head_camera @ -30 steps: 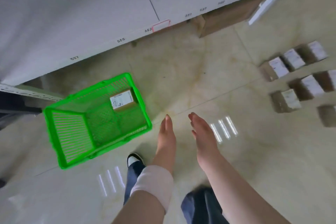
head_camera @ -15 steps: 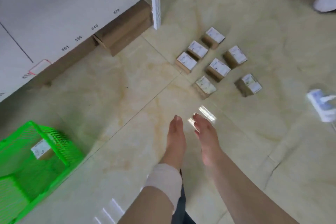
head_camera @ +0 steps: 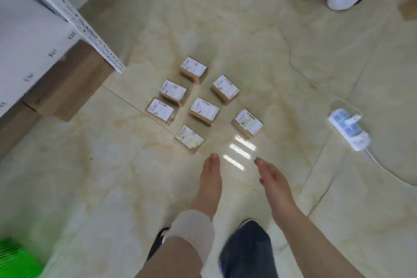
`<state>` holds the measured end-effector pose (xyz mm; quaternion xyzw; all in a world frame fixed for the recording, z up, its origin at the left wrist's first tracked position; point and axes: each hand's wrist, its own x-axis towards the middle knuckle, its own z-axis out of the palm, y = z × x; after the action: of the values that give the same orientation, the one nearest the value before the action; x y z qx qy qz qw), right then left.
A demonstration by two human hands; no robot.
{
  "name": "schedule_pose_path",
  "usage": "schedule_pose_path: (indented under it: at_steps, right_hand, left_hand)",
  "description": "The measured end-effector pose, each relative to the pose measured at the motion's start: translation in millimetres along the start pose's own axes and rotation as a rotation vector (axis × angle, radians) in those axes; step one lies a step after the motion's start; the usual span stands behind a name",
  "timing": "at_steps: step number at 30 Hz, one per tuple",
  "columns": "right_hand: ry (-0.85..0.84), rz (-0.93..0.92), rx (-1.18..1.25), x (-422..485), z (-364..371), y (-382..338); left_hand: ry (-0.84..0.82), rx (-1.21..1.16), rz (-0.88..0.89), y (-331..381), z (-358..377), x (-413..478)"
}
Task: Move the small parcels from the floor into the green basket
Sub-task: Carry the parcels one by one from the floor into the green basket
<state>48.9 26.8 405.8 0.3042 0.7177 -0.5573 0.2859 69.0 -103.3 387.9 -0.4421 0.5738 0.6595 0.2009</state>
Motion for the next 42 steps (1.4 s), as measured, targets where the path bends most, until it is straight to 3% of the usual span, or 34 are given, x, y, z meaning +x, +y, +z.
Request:
schedule_pose_path:
  at_steps: [5, 11, 16, 22, 27, 32, 36, 42]
  right_hand:
    - [0.005, -0.002, -0.067, 64.9, -73.1, -50.3]
    - [-0.128, 0.018, -0.043, 137.5, -71.7, -123.9]
    - [-0.201, 0.069, -0.066, 209.1, -88.5, -156.8]
    - [-0.266, 0.104, -0.321, 258.5, -131.9, -168.9]
    - [-0.415, 0.032, -0.592, 289.5, -144.6, -181.6]
    - [-0.487, -0.046, -0.666, 369.0, -116.6, -155.2]
    - [-0.558, -0.059, -0.771, 428.8, -91.8, -85.3]
    - [-0.632, -0.139, -0.792, 516.7, -38.3, 22.9]
  left_hand:
    - [0.008, -0.094, -0.044, 47.4, 83.2, 38.7]
    - [0.074, -0.218, -0.034, 93.8, 132.7, 87.7]
    - [0.195, -0.29, -0.149, 104.8, 155.9, 141.4]
    - [0.339, -0.48, -0.264, 106.9, 177.7, 159.2]
    - [0.438, -0.684, -0.186, 101.1, 195.5, 163.8]
    - [0.477, -0.699, -0.215, 43.8, 232.2, 216.5]
    - [0.433, -0.692, -0.266, -19.3, 258.2, 281.4]
    - [0.578, -0.549, -0.1, -96.1, 251.0, 392.8]
